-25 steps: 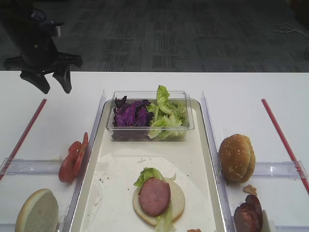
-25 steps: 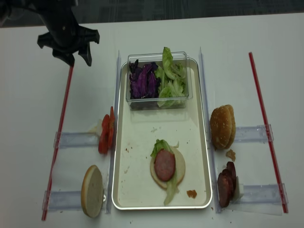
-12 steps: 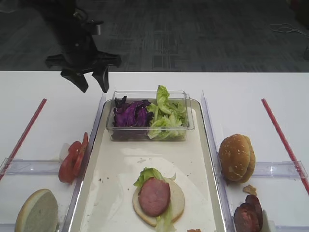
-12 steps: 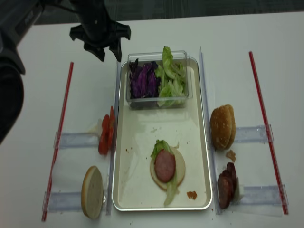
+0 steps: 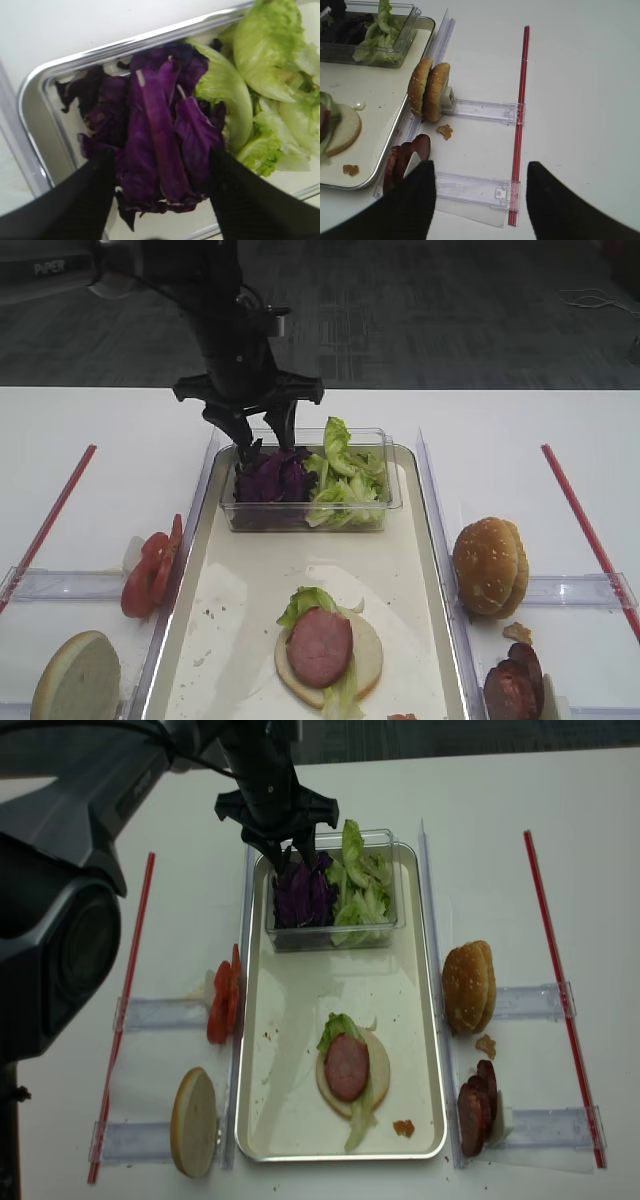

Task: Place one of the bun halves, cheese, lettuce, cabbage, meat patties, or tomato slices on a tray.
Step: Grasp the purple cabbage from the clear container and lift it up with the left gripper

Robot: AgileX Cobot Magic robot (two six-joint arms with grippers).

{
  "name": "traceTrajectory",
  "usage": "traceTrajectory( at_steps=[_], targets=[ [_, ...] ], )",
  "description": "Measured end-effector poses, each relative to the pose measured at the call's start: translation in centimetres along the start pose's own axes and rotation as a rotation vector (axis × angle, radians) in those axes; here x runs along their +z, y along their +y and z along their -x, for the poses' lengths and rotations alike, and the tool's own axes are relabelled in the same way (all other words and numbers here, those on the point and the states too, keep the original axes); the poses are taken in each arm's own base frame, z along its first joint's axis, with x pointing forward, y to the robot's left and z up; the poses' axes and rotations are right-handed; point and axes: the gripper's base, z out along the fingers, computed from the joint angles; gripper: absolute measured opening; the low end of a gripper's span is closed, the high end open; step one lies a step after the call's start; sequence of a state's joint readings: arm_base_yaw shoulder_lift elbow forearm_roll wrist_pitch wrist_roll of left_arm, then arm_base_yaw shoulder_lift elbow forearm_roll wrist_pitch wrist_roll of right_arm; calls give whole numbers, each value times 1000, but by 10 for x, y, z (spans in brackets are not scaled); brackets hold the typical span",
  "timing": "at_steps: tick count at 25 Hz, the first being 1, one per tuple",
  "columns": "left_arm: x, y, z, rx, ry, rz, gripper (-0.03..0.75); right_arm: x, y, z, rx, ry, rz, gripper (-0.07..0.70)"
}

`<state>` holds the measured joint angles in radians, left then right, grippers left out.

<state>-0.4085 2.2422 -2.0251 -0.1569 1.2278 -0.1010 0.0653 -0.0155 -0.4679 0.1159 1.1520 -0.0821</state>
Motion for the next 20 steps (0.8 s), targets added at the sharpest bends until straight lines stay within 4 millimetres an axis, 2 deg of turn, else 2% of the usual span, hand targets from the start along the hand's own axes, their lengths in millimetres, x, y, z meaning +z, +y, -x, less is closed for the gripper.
traceTrajectory(
  at_steps=[4, 12, 16, 20],
  targets=[
    [13, -7, 1, 6, 18, -12, 391, 0, 0, 0, 0, 0, 0, 427],
    [34, -3, 1, -5, 60, -8, 389, 0, 0, 0, 0, 0, 0, 427],
    [45, -2, 0, -8, 83, -4, 347, 0, 0, 0, 0, 0, 0, 427],
    [47, -1, 0, -8, 84, -2, 297, 0, 0, 0, 0, 0, 0, 427]
  ],
)
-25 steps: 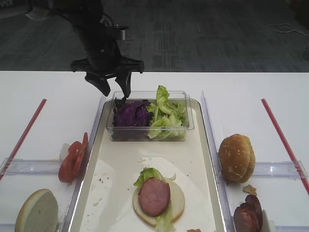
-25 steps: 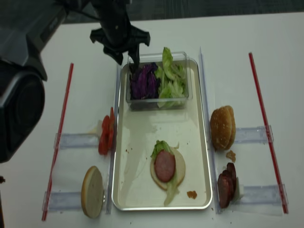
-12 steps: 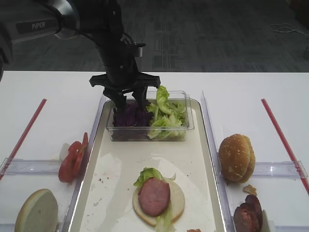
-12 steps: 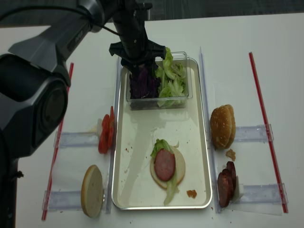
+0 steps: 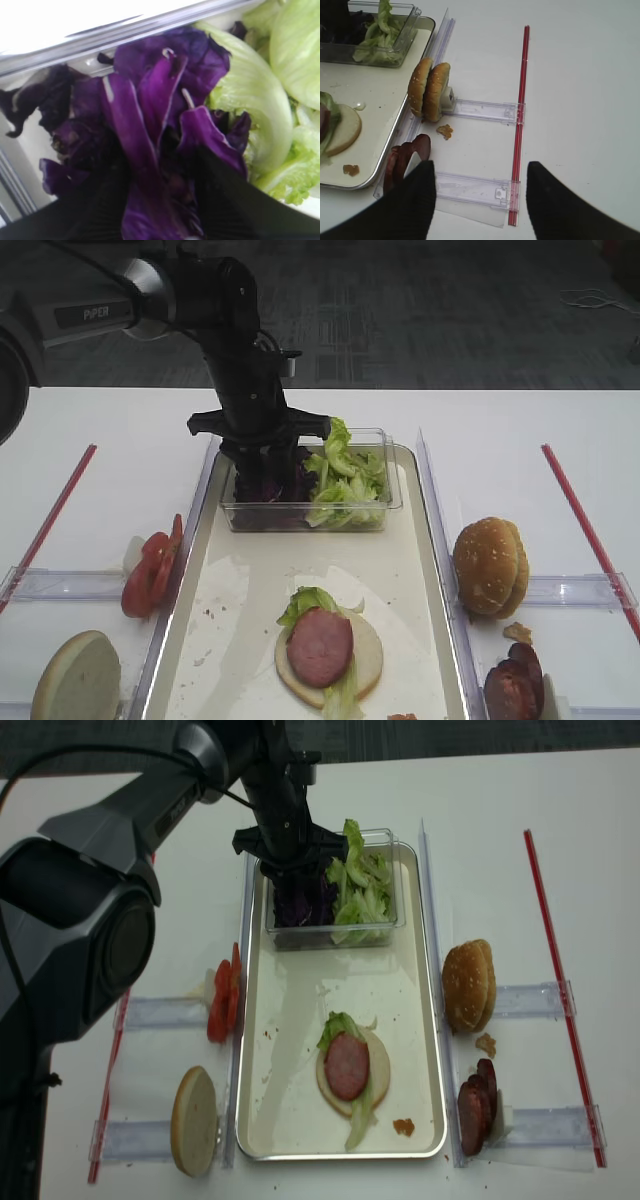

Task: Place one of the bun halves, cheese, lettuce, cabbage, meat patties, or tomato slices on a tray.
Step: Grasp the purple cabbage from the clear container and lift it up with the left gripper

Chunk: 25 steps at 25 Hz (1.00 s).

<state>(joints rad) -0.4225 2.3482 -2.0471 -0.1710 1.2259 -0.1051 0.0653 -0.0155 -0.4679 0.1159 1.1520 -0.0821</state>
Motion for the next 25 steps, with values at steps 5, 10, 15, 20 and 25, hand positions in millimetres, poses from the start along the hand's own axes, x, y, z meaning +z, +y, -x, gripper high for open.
traceTrajectory(
  at_steps=[5, 10, 15, 20, 25],
  targets=[
    [-1, 0, 1, 2, -6, 3, 262, 0, 0, 0, 0, 0, 0, 427],
    [-1, 0, 1, 3, -6, 5, 256, 0, 0, 0, 0, 0, 0, 427],
    [-1, 0, 1, 3, -6, 5, 235, 0, 0, 0, 0, 0, 0, 427],
    [-1, 0, 1, 3, -6, 5, 134, 0, 0, 0, 0, 0, 0, 427],
    [-1, 0, 1, 3, -6, 5, 35, 0, 0, 0, 0, 0, 0, 427]
  ],
)
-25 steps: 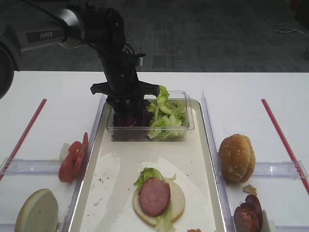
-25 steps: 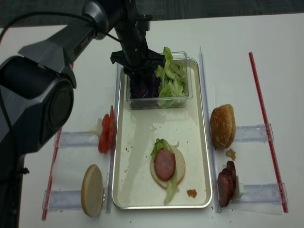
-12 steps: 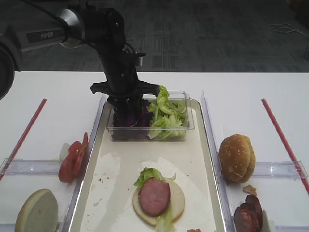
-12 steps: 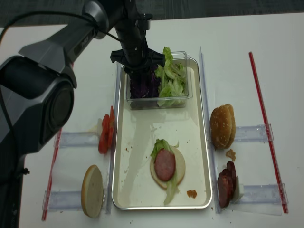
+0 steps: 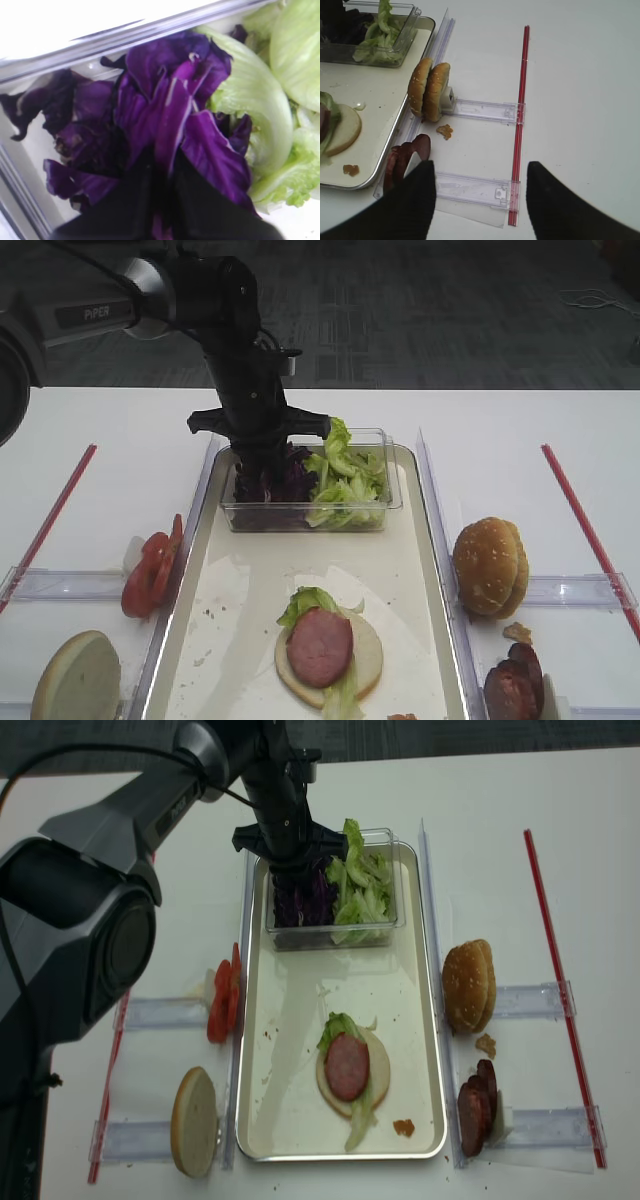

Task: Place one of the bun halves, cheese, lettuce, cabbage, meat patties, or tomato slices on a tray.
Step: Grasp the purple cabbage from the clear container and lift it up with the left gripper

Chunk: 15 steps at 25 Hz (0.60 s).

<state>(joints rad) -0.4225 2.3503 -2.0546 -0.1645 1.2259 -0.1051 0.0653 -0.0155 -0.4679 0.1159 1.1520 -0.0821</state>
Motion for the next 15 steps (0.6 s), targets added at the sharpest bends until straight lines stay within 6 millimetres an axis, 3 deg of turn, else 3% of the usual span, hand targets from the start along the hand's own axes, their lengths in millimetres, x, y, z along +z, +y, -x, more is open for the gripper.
traceTrajectory(
  at_steps=[4, 15],
  targets=[
    [-1, 1, 0, 4, -3, 10, 35, 0, 0, 0, 0, 0, 0, 427],
    [-33, -2, 2, 25, -79, 30, 35, 0, 0, 0, 0, 0, 0, 427]
  ],
)
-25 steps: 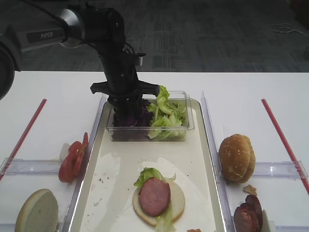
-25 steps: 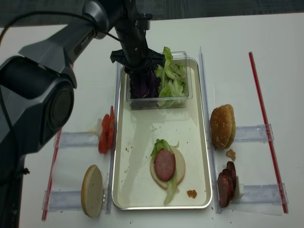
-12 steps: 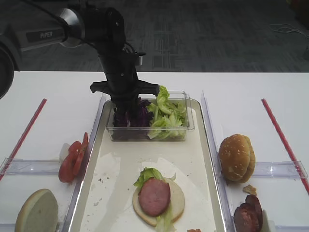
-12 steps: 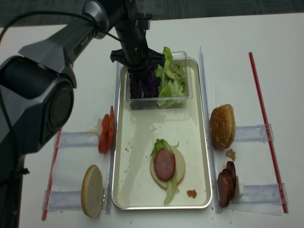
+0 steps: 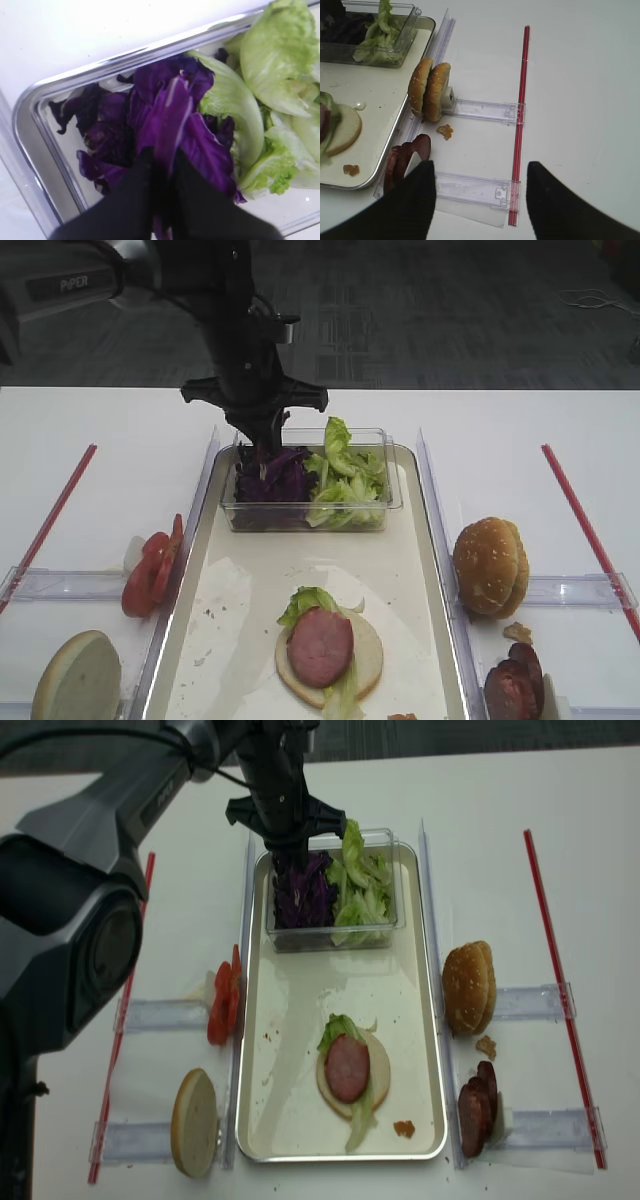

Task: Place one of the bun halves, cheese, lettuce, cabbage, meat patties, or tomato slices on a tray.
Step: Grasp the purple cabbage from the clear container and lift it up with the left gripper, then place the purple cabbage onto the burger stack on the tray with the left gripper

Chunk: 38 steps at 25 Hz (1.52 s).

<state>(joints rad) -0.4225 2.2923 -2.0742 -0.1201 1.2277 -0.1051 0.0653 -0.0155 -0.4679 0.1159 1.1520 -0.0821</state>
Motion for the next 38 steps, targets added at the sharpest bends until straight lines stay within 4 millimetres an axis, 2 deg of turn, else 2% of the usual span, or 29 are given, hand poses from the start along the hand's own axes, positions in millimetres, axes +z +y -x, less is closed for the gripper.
traceTrajectory(
  at_steps=[9, 17, 23, 31, 38],
  targets=[
    [-24, -4, -1, 9, -44, -22, 35, 0, 0, 0, 0, 0, 0, 427],
    [-25, -1, -27, 20, 38, -16, 35, 0, 0, 0, 0, 0, 0, 427],
    [-51, -6, -37, 51, 5, -21, 34, 0, 0, 0, 0, 0, 0, 427],
    [-50, -28, -59, 123, 51, -10, 34, 0, 0, 0, 0, 0, 0, 427],
    [-51, -24, -83, 121, 103, -2, 34, 0, 0, 0, 0, 0, 0, 427]
  ],
)
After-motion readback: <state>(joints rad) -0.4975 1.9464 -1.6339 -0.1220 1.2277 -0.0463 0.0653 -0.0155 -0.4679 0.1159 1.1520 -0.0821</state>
